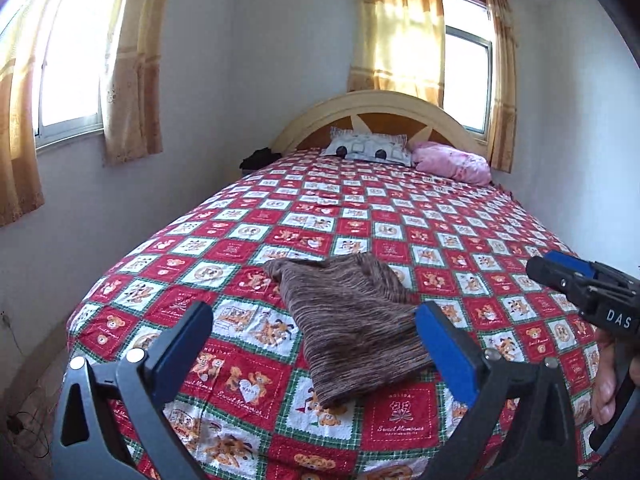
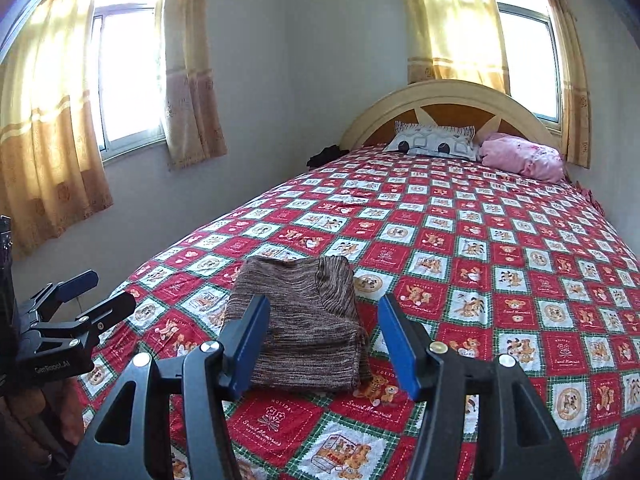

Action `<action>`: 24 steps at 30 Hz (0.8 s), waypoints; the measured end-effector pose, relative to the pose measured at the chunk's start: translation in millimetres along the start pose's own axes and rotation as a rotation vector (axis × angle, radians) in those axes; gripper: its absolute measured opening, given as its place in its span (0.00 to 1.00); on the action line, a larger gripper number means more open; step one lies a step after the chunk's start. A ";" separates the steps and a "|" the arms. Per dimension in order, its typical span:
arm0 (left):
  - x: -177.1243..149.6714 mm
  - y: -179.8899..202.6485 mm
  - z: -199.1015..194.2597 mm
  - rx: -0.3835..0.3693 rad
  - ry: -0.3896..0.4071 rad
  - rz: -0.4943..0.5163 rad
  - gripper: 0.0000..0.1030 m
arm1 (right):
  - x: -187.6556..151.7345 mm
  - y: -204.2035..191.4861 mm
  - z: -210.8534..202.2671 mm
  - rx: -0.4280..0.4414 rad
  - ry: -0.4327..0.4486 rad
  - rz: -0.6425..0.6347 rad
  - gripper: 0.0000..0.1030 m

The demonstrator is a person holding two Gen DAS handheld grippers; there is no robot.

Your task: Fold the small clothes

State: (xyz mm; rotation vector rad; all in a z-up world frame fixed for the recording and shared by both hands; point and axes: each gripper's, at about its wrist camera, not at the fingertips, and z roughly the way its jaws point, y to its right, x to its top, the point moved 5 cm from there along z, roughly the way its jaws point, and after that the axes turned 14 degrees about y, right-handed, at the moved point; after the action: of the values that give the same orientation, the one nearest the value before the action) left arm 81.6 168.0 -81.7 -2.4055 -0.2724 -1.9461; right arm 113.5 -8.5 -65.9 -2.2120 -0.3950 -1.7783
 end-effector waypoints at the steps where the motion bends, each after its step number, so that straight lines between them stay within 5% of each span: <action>1: 0.2 0.9 -2.4 0.001 0.005 0.002 1.00 | 1.3 -0.7 -2.5 0.002 0.005 -0.002 0.57; 24: -6.7 12.2 -3.4 -0.019 -0.017 0.029 1.00 | -2.6 -0.8 -12.7 0.001 0.020 0.002 0.62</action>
State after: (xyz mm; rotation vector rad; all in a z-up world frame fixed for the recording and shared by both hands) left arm 79.0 154.9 -86.5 -2.4252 -0.2195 -1.9259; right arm 101.2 -12.7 -65.8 -2.1916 -0.3893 -1.7975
